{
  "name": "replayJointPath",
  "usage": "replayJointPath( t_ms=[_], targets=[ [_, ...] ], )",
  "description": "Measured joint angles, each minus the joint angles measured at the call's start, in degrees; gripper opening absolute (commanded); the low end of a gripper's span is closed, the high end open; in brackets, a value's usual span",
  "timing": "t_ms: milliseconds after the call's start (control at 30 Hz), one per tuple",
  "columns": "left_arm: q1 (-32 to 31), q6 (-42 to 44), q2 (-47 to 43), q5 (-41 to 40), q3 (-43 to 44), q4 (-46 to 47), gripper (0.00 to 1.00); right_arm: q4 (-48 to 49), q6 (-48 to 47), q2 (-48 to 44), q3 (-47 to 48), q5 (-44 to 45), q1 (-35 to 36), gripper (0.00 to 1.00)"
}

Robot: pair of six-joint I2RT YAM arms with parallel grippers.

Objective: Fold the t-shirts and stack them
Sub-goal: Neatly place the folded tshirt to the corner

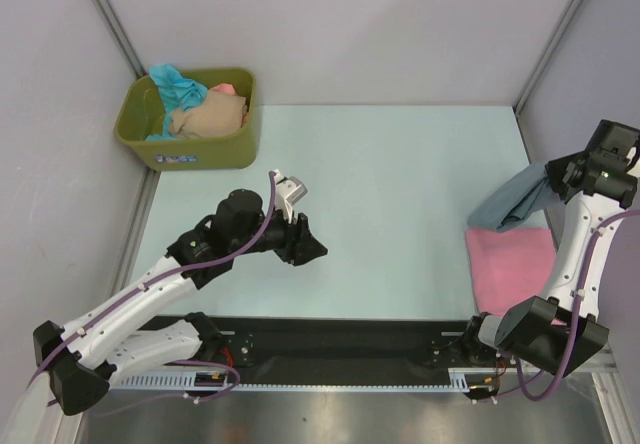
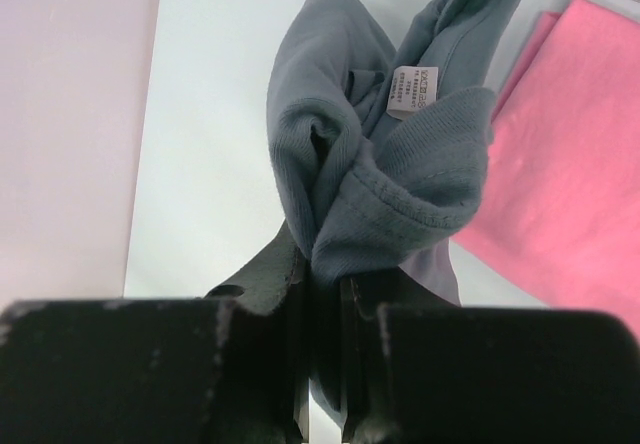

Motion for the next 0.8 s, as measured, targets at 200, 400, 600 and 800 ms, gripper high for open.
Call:
replayJointPath(
  t_ms=[200, 400, 600, 800],
  targets=[
    [0.1, -0.3, 0.0, 0.1, 0.0, 0.0, 0.52, -0.5, -0.1, -0.5, -0.6, -1.9, -1.8, 0.0],
    [0.3, -0.3, 0.0, 0.7, -0.5, 0.3, 0.52, -0.8, -0.7, -3.1, -4.9, -4.0, -4.2, 0.0],
    [0.4, -0.3, 0.0, 1.0, -0.7, 0.5, 0.52, -2.8, -1.7, -4.0, -6.8, -5.5, -6.4, 0.0],
    [0.7, -0.3, 0.0, 1.1, -0.8, 0.4, 0.52, -3.3, -3.7, -5.2, -9.9, -4.7, -7.8, 0.0]
  ],
)
